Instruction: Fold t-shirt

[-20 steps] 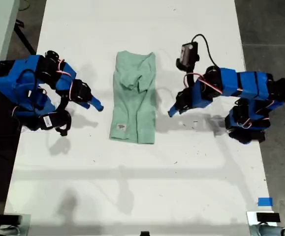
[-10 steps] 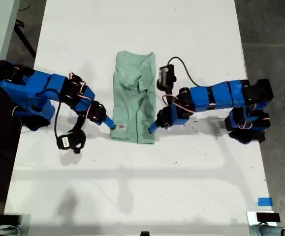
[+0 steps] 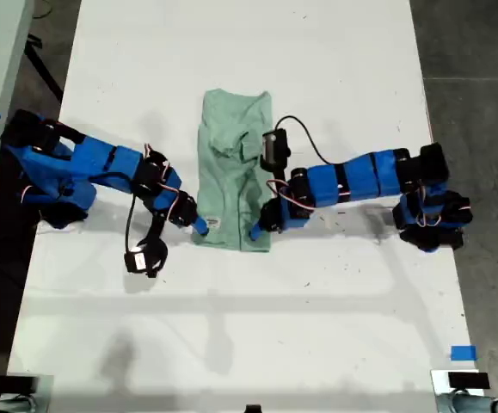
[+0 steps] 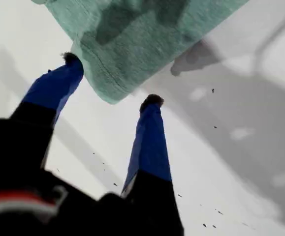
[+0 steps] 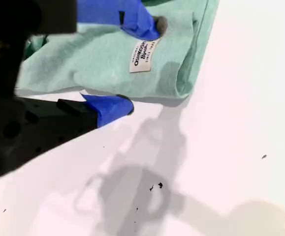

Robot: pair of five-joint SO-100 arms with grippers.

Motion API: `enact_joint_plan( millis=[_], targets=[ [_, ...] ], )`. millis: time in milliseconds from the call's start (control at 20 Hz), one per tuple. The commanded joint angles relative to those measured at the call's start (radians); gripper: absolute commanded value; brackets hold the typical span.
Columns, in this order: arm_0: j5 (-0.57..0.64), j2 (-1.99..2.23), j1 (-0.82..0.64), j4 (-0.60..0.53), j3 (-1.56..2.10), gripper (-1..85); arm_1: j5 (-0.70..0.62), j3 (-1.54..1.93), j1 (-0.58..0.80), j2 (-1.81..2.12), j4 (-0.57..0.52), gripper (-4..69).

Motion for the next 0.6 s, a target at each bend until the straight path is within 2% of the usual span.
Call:
enact_joint_plan(
  millis=[0, 250, 300, 350, 400, 500, 550],
  targets=[
    [-0.009, -0.02, -0.002, -0.049, -0.057, 25.8, 0.009, -0.071, -0.015, -0.006, -0.041, 28.5],
    [-0.06, -0.259, -0.037, -0.132, -0.1, 27.5, 0.023, -0.118, -0.02, -0.141, -0.084, 26.5],
    [-0.052, -0.341, -0.044, -0.115, -0.156, 27.2, 0.029, -0.143, -0.018, -0.19, -0.086, 20.6],
    [-0.054, -0.397, -0.051, -0.044, -0.242, 25.4, 0.031, -0.183, -0.015, -0.25, -0.077, 13.8],
    [-0.057, -0.413, -0.057, -0.029, -0.267, 21.0, 0.035, -0.255, -0.015, -0.316, -0.029, 6.9],
    [-0.054, -0.423, -0.061, -0.014, -0.276, 0.5, 0.035, -0.341, -0.021, -0.37, 0.029, 2.2],
    [-0.041, -0.423, -0.054, -0.003, -0.285, -0.1, 0.038, -0.345, -0.025, -0.367, 0.031, 1.4]
  ],
)
